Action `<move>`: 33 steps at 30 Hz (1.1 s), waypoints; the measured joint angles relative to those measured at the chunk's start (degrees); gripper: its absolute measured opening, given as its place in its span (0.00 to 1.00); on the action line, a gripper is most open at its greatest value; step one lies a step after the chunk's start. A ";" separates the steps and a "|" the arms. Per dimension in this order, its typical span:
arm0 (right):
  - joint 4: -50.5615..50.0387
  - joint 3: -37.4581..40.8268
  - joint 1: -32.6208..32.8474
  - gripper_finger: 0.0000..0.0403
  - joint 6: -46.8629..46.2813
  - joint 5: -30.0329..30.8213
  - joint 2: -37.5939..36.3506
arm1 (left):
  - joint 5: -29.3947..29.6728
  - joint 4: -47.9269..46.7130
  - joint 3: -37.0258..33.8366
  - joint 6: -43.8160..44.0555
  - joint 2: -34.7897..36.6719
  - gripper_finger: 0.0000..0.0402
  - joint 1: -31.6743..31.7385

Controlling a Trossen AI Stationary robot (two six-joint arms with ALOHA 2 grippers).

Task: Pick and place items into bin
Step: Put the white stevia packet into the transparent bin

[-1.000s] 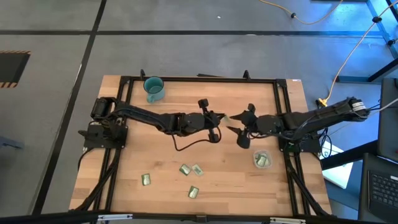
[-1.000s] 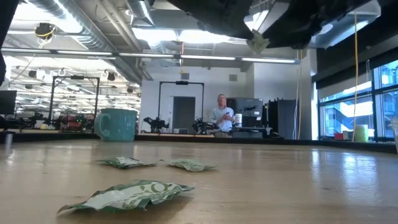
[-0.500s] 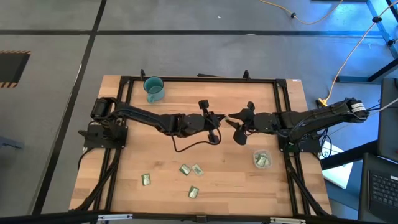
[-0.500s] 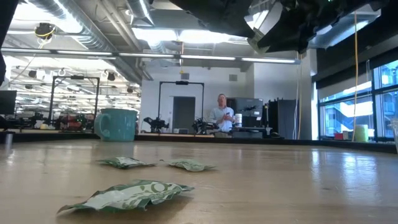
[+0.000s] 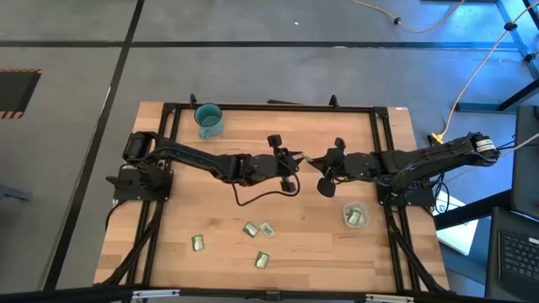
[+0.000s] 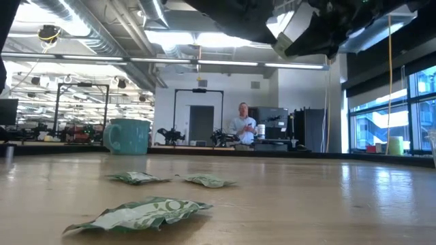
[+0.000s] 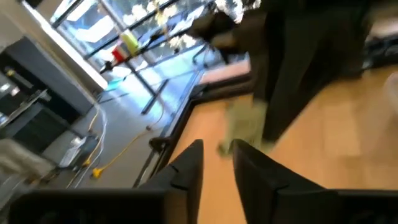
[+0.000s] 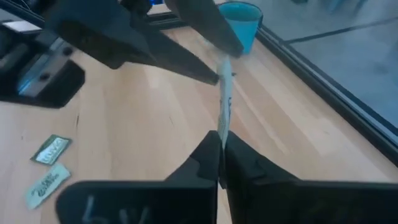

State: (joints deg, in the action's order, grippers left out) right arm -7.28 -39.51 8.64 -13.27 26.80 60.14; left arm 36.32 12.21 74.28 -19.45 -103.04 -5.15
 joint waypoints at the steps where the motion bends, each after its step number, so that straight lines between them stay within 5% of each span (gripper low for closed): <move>1: -0.80 0.00 0.02 0.02 -0.37 -0.10 -0.66 | 0.83 -1.19 0.00 0.49 0.01 0.22 0.00; 6: -9.90 -0.02 0.28 0.01 -7.61 -6.58 -6.97 | -0.99 -13.20 -0.04 6.22 0.52 0.30 0.52; 14: -35.82 -0.09 1.43 0.01 -26.91 -32.45 -13.77 | -23.76 -31.36 -0.07 15.16 0.50 0.30 2.20; 19: -51.71 -0.07 5.55 0.02 -35.66 -40.13 -13.74 | -31.61 -33.34 -0.07 15.50 0.45 0.27 2.18; 27: -52.75 0.20 10.08 0.02 -43.26 -43.21 -13.66 | -31.55 -33.29 -0.07 15.42 0.45 0.25 2.10; 33: -42.39 4.65 12.88 0.02 -46.90 -45.10 -13.66 | -31.50 -33.45 -0.07 15.70 0.43 0.24 2.27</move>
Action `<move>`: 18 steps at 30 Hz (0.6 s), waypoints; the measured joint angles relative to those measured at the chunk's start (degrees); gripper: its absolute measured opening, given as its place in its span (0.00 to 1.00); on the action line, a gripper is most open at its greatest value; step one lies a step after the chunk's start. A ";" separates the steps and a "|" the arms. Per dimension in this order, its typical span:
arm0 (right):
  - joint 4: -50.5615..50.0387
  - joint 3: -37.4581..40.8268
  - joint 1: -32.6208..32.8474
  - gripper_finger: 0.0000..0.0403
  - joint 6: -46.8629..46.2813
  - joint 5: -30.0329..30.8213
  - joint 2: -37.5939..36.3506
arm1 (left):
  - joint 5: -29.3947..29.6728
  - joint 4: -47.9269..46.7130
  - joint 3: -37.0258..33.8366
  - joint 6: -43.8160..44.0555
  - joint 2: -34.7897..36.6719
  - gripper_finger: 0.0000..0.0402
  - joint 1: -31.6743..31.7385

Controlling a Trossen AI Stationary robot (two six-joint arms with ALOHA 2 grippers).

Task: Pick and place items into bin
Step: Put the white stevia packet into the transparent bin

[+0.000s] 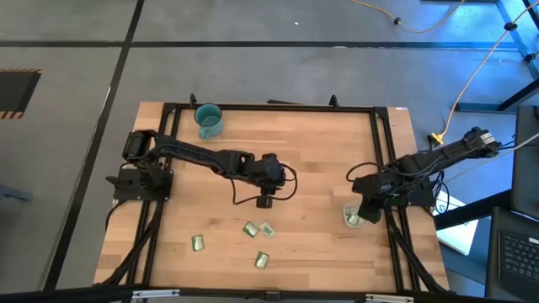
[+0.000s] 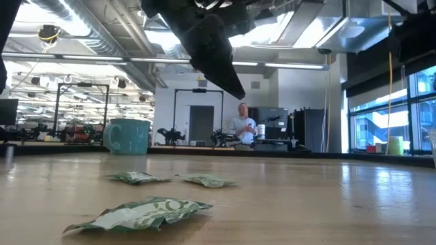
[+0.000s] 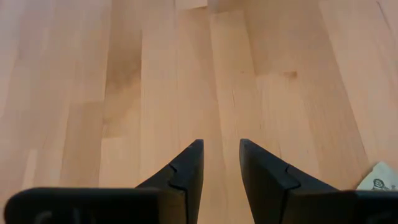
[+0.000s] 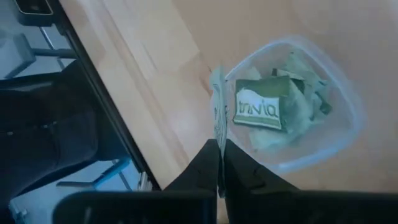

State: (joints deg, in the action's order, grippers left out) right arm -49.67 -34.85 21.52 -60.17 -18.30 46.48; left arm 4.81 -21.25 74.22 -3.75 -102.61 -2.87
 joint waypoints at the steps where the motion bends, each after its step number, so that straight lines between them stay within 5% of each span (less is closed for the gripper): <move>1: 1.50 1.25 0.46 0.02 -0.68 -0.02 0.04 | 0.01 -0.01 0.00 0.00 0.00 0.24 0.00; 18: 11.38 11.56 2.73 0.03 -4.02 -0.85 0.66 | 0.05 -1.39 0.07 1.07 -0.09 0.24 -0.02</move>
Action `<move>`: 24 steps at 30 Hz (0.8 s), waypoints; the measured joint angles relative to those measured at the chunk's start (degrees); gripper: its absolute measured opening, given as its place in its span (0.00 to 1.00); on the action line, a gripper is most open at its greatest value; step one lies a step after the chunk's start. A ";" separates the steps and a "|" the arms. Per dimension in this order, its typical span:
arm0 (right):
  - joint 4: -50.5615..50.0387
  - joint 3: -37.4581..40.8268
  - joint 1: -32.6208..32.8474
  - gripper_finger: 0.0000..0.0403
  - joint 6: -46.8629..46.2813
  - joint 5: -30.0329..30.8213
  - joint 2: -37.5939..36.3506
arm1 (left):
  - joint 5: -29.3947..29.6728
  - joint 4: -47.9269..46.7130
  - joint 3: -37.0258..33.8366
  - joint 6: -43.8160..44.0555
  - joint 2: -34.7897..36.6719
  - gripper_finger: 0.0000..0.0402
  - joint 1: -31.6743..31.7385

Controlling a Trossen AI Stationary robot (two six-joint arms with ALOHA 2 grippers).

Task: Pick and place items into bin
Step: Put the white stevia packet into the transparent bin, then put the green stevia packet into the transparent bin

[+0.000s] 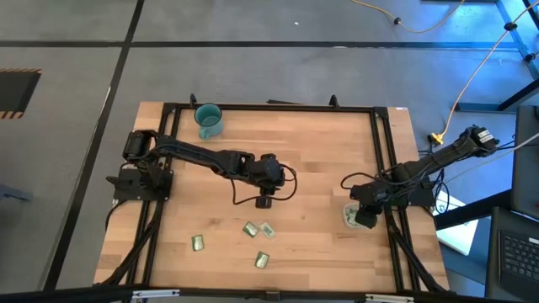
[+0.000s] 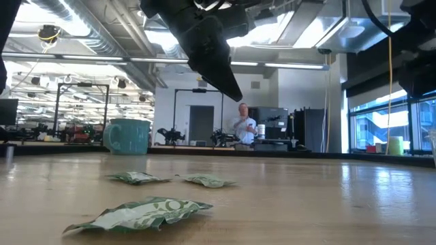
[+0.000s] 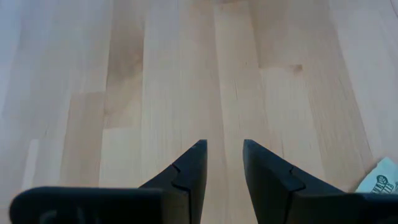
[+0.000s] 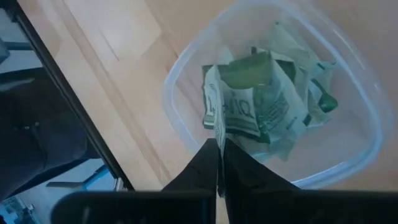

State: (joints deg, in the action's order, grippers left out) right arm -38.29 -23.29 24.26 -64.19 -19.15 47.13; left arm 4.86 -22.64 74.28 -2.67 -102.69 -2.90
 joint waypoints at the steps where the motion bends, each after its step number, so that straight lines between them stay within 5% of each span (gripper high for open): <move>1: 0.01 0.00 -0.01 0.03 0.14 0.01 -0.01 | 0.00 -0.08 0.00 0.08 0.00 0.24 0.00; 14: -2.13 -2.40 -0.03 0.30 0.29 1.92 -0.07 | 0.07 -5.19 0.00 -2.11 0.00 0.24 -0.51; 24: -10.29 -14.47 -0.05 0.32 10.89 24.49 -0.09 | -1.61 -13.97 0.02 -5.86 0.00 0.24 -5.63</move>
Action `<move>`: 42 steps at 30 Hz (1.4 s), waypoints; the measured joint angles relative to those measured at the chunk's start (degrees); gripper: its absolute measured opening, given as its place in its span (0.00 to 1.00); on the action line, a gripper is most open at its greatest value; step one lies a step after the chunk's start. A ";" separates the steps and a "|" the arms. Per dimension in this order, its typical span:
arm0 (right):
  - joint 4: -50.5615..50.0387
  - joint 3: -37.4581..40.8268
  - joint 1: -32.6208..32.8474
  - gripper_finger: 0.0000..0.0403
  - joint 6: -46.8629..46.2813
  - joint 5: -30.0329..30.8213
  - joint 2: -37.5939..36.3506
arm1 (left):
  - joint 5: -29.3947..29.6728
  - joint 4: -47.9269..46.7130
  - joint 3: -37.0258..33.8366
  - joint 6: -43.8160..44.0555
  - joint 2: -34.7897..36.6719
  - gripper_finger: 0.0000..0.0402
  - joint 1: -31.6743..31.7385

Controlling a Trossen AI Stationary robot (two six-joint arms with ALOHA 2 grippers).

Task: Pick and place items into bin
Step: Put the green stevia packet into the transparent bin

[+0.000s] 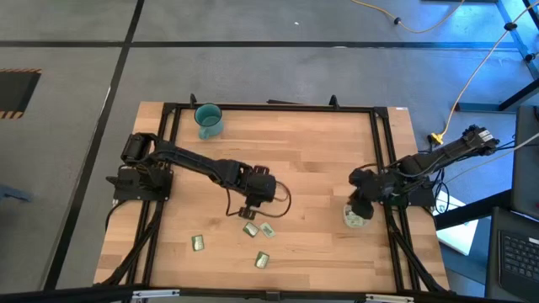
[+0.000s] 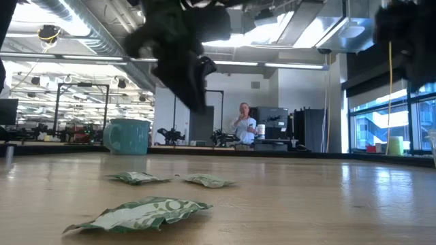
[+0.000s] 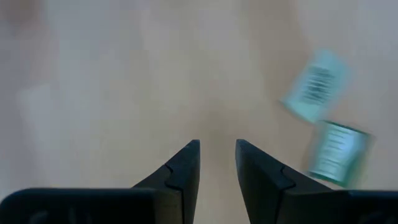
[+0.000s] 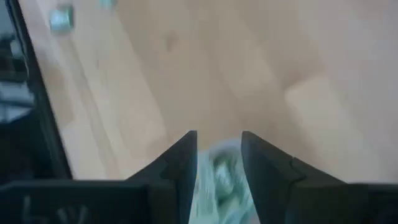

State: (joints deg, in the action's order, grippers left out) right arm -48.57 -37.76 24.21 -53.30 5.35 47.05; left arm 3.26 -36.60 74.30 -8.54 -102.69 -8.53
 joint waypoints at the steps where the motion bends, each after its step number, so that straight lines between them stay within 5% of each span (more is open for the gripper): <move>1: 0.20 -0.66 0.00 0.32 1.40 1.49 0.00 | -1.40 -0.53 0.00 0.31 0.00 0.24 -0.76; 13: 7.25 -1.15 -0.04 0.32 10.19 5.60 0.52 | -3.34 1.59 -5.43 9.19 -0.02 0.24 -9.66; 32: 7.69 -1.15 -0.04 0.32 10.04 5.76 0.59 | -2.80 11.15 -10.72 11.26 -6.32 0.24 -10.26; 42: 7.67 -1.15 -0.04 0.32 9.93 5.72 0.59 | -4.47 10.06 -10.69 11.84 -7.23 0.08 -10.11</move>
State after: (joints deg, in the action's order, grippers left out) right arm -40.91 -38.92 24.16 -43.38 11.07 47.64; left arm -1.22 -26.55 63.62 3.31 -109.93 -18.64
